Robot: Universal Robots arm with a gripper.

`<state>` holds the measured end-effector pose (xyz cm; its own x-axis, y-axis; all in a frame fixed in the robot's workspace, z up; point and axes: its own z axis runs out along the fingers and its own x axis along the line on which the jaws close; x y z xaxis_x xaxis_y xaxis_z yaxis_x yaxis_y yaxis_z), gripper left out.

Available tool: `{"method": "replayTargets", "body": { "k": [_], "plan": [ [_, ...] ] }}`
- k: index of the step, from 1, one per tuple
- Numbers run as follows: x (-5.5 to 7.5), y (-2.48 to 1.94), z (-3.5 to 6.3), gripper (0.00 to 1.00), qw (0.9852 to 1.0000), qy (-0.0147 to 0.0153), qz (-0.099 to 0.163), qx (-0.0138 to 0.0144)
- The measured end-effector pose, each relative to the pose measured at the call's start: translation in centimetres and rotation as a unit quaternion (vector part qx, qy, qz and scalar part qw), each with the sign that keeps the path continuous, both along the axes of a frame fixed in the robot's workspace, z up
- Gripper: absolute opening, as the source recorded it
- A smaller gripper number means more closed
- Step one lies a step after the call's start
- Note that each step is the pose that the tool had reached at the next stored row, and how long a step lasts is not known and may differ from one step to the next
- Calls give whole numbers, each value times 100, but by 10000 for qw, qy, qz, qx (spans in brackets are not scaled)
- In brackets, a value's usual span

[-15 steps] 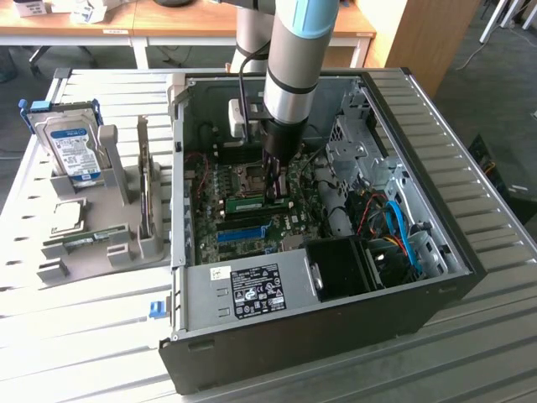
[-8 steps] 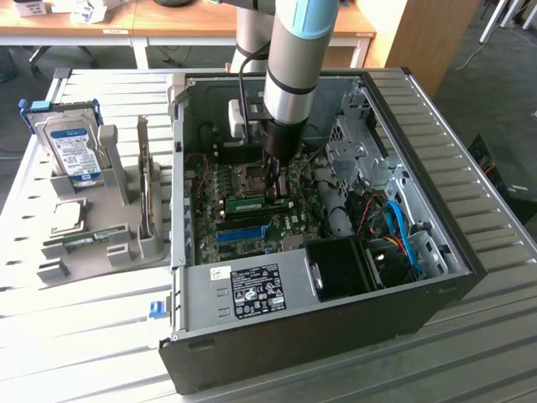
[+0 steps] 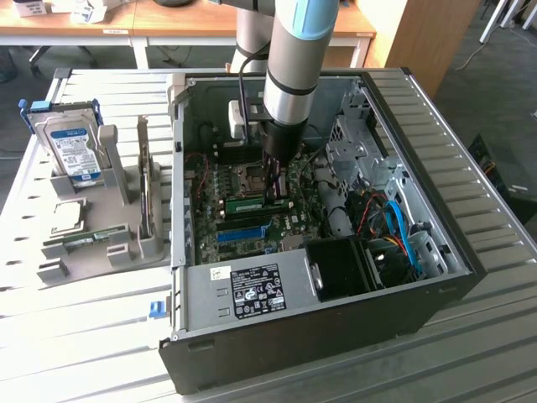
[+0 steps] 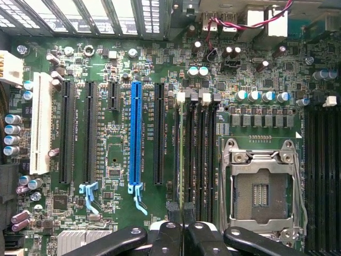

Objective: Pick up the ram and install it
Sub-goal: 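Insert the ram into the slot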

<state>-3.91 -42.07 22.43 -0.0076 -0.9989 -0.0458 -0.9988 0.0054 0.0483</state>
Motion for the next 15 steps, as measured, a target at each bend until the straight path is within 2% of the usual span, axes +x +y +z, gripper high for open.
{"method": "replayTargets", "body": {
  "k": [13, 14, 15],
  "plan": [
    [0, 0, -5, 13, 10000, -1, 0, 1],
    [0, 0, -5, 18, 10000, -1, 0, 1],
    [0, 0, -5, 18, 10000, -1, 0, 1]
  ]
}}
